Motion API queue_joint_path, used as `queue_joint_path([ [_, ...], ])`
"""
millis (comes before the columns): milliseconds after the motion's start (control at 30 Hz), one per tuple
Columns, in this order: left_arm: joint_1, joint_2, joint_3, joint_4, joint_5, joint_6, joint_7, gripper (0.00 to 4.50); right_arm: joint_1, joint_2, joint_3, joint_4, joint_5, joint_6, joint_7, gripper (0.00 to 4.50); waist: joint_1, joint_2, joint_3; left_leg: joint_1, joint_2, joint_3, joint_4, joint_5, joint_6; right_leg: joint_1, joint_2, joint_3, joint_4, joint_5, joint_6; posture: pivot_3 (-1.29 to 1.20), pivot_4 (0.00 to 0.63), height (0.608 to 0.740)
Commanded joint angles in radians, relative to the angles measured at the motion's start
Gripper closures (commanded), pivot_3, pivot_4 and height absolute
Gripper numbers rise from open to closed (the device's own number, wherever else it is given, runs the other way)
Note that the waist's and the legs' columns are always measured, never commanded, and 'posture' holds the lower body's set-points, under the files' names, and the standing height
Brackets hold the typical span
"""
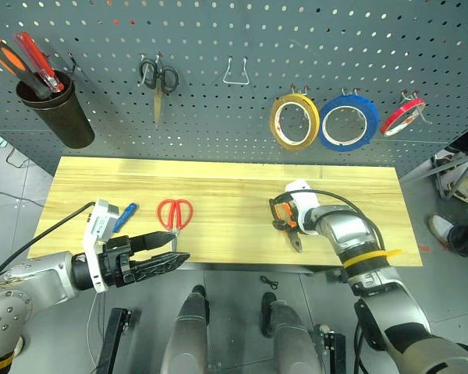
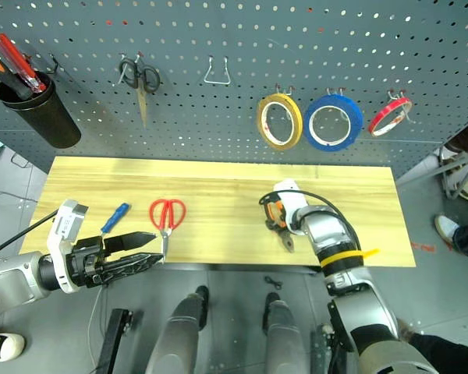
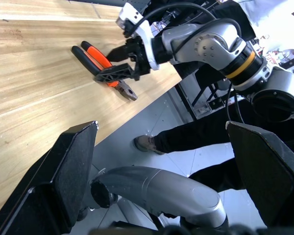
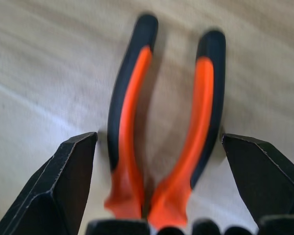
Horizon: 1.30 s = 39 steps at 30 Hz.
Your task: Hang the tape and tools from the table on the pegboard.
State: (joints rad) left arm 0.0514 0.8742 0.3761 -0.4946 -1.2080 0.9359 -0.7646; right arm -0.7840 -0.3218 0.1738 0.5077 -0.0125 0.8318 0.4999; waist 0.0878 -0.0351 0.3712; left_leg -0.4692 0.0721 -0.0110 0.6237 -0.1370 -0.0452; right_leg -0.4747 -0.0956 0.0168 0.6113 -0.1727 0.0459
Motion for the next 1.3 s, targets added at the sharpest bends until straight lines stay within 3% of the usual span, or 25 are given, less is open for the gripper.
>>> queue_joint_path([
  [33,0.003,0.001,0.030,-0.029,-0.024,-0.004,0.002,0.00,-0.001,0.005,-0.002,0.043,0.002,-0.019,0.012,0.74,0.003,0.000,0.000,0.000,0.000,0.000,0.000,0.000,0.000,0.000,0.000,0.000,0.000,0.000,0.000,0.28,0.425,0.737],
  [100,0.004,0.001,0.032,-0.031,-0.026,-0.006,0.005,0.00,0.002,0.007,-0.004,0.042,0.005,-0.011,0.014,1.42,0.005,0.000,0.000,0.000,0.000,0.000,0.000,0.000,0.000,0.000,0.000,0.000,0.000,0.000,0.000,0.28,0.419,0.737],
  [133,0.006,0.001,0.035,-0.032,-0.026,-0.007,0.007,0.00,0.008,0.007,-0.005,0.032,0.007,0.000,0.017,1.55,0.005,0.000,0.000,0.000,0.000,0.000,0.000,0.000,0.000,0.000,0.000,0.000,0.000,0.000,0.000,0.28,0.419,0.737],
  [333,0.000,-0.007,0.043,-0.028,-0.022,-0.020,0.017,0.00,0.074,-0.008,0.003,-0.138,0.029,0.056,0.055,1.55,0.009,0.000,0.000,0.000,0.000,0.000,-0.002,0.000,0.000,0.000,0.000,0.000,0.000,-0.001,0.000,0.29,0.394,0.737],
  [467,-0.042,-0.038,0.089,-0.002,-0.093,-0.024,0.082,0.00,0.092,-0.002,-0.038,-0.491,0.153,0.126,0.138,1.55,0.010,0.001,0.000,-0.002,0.000,0.000,-0.003,0.000,0.000,-0.002,0.001,0.000,-0.001,-0.001,0.000,0.29,0.359,0.737],
  [567,-0.101,-0.075,0.134,0.041,-0.186,-0.038,0.172,0.00,0.023,0.058,-0.123,-0.720,0.265,0.136,0.127,1.55,0.006,0.001,0.001,-0.007,0.002,-0.001,-0.002,0.000,0.000,-0.008,0.003,0.000,0.001,0.004,0.007,0.27,0.340,0.737],
  [667,-0.169,-0.120,0.164,0.079,-0.262,-0.070,0.266,0.00,-0.091,0.134,-0.179,-0.824,0.292,0.055,0.045,1.55,0.008,0.002,0.000,-0.007,0.005,-0.001,-0.002,0.000,0.000,-0.009,0.006,-0.001,0.002,0.005,0.007,0.27,0.316,0.737],
  [800,-0.317,-0.185,0.168,0.123,-0.341,-0.147,0.412,0.00,-0.238,0.199,-0.184,-0.757,0.215,-0.203,-0.071,1.55,0.026,-0.004,-0.008,-0.007,0.005,-0.002,-0.002,0.000,-0.001,-0.008,0.006,-0.002,0.000,0.005,0.007,0.27,0.291,0.737],
  [1033,-0.484,-0.251,0.109,0.163,-0.285,-0.222,0.471,0.00,-0.437,0.223,-0.200,-0.330,0.069,-0.773,-0.243,1.55,0.043,-0.012,-0.013,-0.007,0.002,-0.002,-0.001,0.003,-0.008,-0.004,0.005,-0.003,-0.002,0.008,0.006,0.28,0.277,0.737],
  [1300,-0.534,-0.253,0.087,0.188,-0.258,-0.228,0.460,0.00,-0.477,0.219,-0.188,-0.096,0.015,-1.075,-0.300,1.55,0.034,-0.012,-0.013,-0.007,0.002,-0.004,-0.006,0.006,-0.012,-0.004,0.005,-0.003,-0.001,0.012,0.000,0.28,0.277,0.737],
])
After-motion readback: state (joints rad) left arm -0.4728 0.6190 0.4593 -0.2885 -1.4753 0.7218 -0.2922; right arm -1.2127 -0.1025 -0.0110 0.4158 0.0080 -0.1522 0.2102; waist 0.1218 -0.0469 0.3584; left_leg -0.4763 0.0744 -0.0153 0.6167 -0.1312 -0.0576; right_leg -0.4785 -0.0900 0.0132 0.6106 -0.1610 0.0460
